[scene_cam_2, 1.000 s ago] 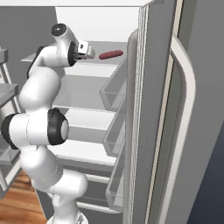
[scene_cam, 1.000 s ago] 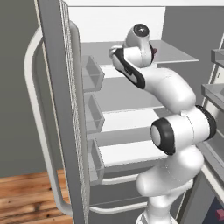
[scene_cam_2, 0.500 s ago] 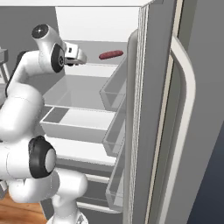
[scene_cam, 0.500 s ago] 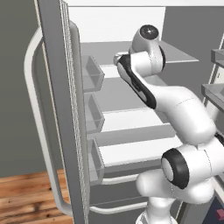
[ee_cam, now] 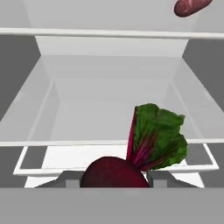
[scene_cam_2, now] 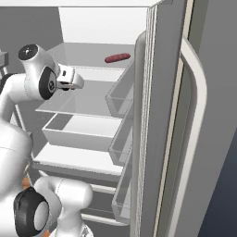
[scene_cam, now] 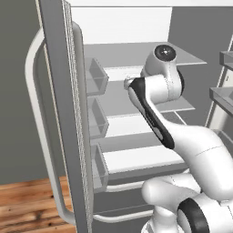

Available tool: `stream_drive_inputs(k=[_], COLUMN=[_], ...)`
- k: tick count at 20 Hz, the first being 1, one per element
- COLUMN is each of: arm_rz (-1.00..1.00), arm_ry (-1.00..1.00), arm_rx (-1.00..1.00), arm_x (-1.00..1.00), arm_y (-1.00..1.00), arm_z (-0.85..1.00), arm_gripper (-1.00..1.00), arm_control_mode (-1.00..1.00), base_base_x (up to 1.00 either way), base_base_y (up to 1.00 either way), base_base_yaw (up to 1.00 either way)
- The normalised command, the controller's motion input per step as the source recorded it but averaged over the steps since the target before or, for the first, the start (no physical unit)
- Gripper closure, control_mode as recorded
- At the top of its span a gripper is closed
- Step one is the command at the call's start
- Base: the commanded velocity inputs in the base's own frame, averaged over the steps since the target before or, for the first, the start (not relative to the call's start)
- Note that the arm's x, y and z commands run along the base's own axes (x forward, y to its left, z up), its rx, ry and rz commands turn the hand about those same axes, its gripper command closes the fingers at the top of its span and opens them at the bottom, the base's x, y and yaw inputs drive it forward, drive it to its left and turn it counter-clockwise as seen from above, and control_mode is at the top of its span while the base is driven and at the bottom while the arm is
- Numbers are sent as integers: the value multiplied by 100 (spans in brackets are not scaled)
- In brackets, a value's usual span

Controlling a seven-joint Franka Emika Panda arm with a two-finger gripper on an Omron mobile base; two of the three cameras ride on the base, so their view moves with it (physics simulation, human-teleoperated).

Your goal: Move the beet and salami from the top shelf to the second highest shelf to make space. Then, place the pitcher from the counter on the cleared top shelf.

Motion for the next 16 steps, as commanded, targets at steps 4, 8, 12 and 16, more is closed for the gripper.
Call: stream_drive_inputs(k=[4, 8, 12, 16], arm_rz=[0, 0, 0, 0], arm_ry=[7, 0, 0, 0], arm_rx=[0, 0, 0, 0], arm_x=[-38, -2, 22, 50], arm_y=[0, -2, -5, -5], arm_z=[-69, -67, -37, -28], arm_gripper=[100, 100, 100, 100], arm_control_mode=[-100, -100, -100, -100], base_base_x=[0, 0, 0, 0], base_base_y=[0, 0, 0, 0], base_base_yaw=[0, 0, 0, 0])
